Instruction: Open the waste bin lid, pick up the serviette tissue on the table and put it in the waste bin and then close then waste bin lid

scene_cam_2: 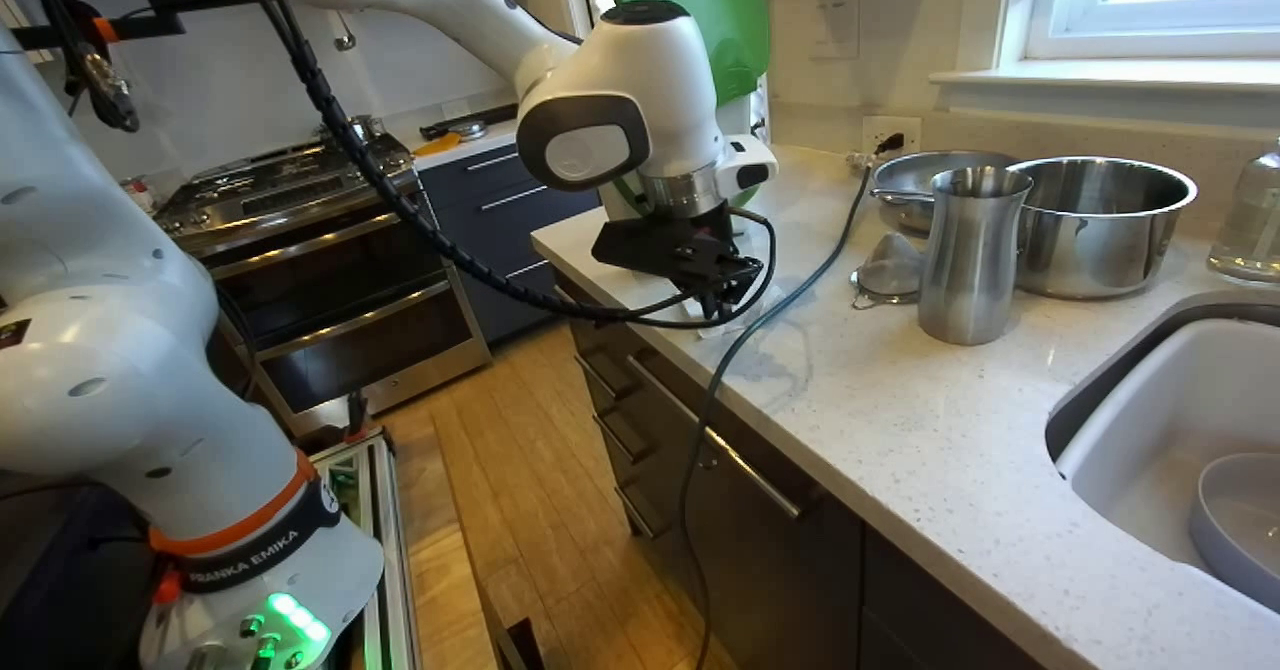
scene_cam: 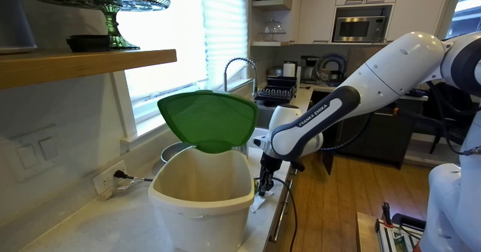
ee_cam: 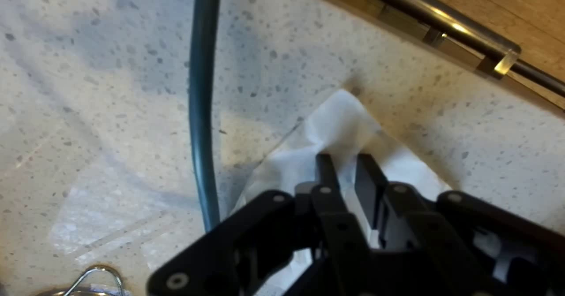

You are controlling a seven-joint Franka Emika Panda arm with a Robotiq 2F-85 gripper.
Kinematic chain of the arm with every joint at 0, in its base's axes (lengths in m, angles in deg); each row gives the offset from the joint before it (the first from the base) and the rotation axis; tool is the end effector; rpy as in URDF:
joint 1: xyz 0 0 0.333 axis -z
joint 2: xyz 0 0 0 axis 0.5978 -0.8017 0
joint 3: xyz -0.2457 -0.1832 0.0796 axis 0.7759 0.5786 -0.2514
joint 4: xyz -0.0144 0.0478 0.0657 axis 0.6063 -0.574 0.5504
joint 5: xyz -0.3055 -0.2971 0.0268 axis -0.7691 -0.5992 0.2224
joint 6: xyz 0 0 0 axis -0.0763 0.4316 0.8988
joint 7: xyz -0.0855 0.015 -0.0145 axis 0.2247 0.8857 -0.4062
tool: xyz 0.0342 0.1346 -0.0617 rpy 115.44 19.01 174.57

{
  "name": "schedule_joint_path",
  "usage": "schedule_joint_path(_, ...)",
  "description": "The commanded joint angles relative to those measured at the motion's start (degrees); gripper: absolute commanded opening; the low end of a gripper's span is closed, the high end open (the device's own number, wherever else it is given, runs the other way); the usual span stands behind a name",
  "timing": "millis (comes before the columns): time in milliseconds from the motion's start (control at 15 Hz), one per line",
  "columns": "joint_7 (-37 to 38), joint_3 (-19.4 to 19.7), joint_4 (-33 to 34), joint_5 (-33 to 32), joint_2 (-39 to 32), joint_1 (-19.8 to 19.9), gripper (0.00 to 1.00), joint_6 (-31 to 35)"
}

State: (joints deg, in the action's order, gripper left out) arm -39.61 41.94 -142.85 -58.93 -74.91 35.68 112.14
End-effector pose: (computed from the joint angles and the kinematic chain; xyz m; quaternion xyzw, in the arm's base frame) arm 0.5194 -0.0566 0.2455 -0.9629 -0.2383 -0.1168 0.0483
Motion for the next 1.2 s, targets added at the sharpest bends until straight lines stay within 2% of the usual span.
schedule_joint_path(0,0.19,-1.35,0.54,-0.41,-1.32,1.87,0.0,-0.24)
schedule_joint_path(200,0.92,-1.65,0.61,-1.11,-0.25,2.29,0.0,-0.78)
schedule_joint_path(267,1.78,-1.78,0.39,-1.37,0.55,2.28,0.26,-0.37)
schedule_joint_path(333,1.42,-1.93,0.34,-0.42,1.08,2.22,0.27,-0.07)
schedule_joint_path(667,-0.37,-2.47,1.06,3.43,1.14,1.54,0.62,0.71)
schedule_joint_path(933,-0.22,-3.05,0.54,5.03,-1.33,1.61,0.93,5.09)
schedule_joint_path(1000,-0.33,-3.27,0.57,5.39,-1.84,1.72,0.99,5.56)
schedule_joint_path(1133,0.57,-3.79,0.52,5.12,-3.05,2.01,1.0,7.1)
